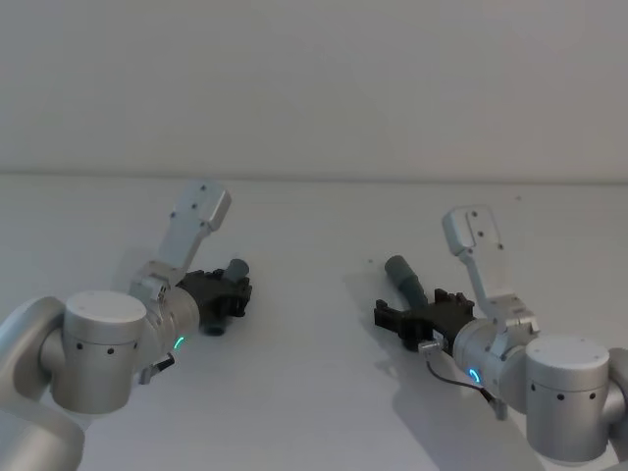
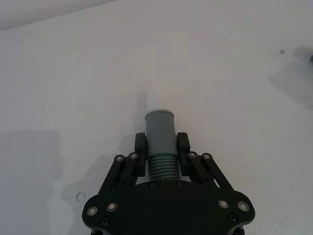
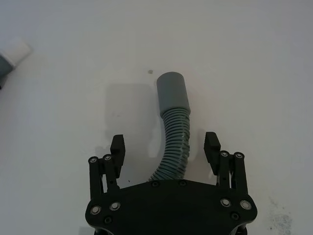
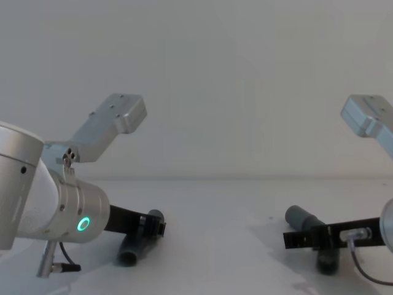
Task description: Use both hands to pick up one end of the pipe from the table, align the ends, and insert them.
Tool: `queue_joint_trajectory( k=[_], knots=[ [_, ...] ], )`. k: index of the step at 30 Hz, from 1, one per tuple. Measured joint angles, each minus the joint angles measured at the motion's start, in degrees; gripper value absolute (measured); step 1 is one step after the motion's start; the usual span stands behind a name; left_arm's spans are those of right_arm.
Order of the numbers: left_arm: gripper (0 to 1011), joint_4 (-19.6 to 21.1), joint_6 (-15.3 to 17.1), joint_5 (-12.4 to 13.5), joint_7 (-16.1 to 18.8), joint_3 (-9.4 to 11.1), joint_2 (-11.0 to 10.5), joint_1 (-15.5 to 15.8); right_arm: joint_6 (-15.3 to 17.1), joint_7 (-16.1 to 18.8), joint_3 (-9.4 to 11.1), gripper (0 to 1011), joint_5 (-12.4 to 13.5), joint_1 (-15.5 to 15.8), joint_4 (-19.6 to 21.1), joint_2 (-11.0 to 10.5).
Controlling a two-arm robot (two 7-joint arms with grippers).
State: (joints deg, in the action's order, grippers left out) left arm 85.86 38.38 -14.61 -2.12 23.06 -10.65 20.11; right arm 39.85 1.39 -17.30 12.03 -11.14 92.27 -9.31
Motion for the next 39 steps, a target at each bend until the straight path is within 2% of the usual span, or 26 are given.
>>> queue_joint_trajectory(
  k=[6,15,16,19,23,27,31,39],
  knots=[
    [361,0.0,0.0,0.0,0.0,0.0,0.0,0.0,-0.1,0.36,-0.05,879,-0.08,0.03,-0.05,-0.05],
    [361,0.0,0.0,0.0,0.0,0.0,0.0,0.0,-0.19,0.67,-0.1,607,-0.18,0.07,-0.11,-0.1],
    [361,0.0,0.0,0.0,0.0,0.0,0.0,0.0,-0.2,0.71,-0.11,545,-0.2,0.08,-0.12,-0.11],
    [361,0.0,0.0,0.0,0.0,0.0,0.0,0.0,-0.22,0.77,-0.11,489,-0.21,0.08,-0.13,-0.12],
    [361,0.0,0.0,0.0,0.0,0.0,0.0,0.0,-0.25,0.84,-0.13,315,-0.23,0.09,-0.14,-0.14],
    [361,0.0,0.0,0.0,0.0,0.0,0.0,0.0,-0.29,0.88,-0.13,217,-0.25,0.09,-0.14,-0.15],
    [361,0.0,0.0,0.0,0.0,0.0,0.0,0.0,-0.29,0.9,-0.13,160,-0.26,0.08,-0.14,-0.16],
    [361,0.0,0.0,0.0,0.0,0.0,0.0,0.0,-0.29,0.94,-0.13,149,-0.26,0.09,-0.14,-0.16]
  ],
)
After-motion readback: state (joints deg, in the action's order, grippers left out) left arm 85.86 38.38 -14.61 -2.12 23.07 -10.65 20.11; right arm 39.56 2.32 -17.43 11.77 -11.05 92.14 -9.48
